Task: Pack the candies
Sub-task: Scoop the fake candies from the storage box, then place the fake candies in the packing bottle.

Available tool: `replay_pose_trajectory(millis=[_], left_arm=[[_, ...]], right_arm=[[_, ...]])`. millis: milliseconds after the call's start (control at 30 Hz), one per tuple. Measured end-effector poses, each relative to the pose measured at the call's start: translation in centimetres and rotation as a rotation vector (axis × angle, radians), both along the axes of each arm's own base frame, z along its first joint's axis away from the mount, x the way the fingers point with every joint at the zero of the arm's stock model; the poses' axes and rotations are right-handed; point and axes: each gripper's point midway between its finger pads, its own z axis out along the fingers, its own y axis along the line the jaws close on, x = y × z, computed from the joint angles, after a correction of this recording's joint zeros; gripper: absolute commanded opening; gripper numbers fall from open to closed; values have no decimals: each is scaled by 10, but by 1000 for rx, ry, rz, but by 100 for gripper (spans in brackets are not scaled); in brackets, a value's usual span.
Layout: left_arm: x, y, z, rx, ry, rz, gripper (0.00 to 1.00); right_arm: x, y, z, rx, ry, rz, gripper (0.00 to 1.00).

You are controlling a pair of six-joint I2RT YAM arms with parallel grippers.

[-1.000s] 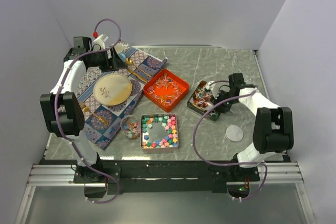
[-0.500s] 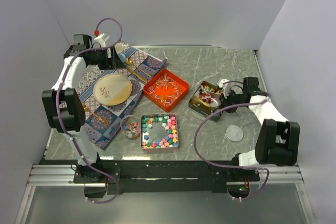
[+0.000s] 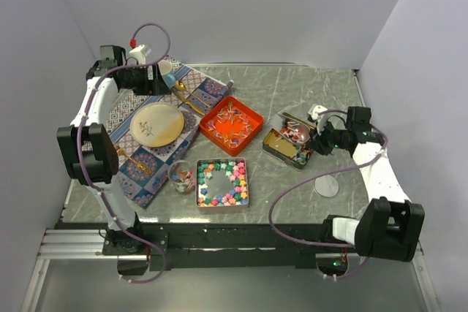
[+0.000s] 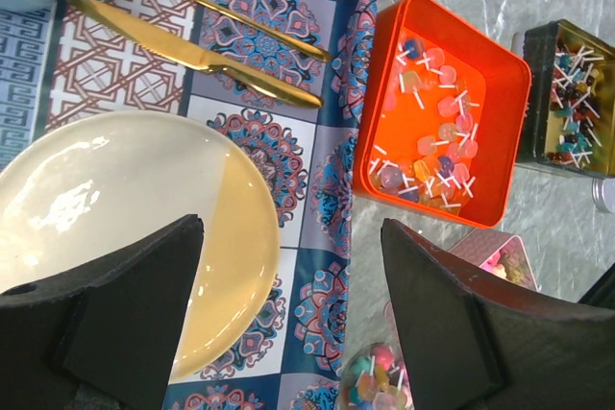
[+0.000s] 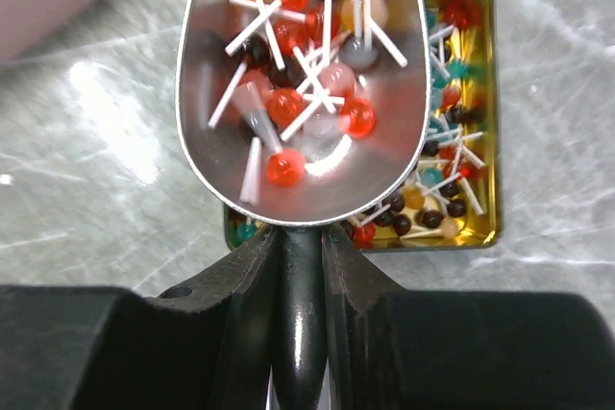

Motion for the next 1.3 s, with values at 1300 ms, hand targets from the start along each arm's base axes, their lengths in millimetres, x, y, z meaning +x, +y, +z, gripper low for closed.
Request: replay_pose_trajectory(millis=[1300], left_arm=[[-178,51,73,-162,-122,584,92]], right_arm=[[-67,257,63,-343,31,727,0]])
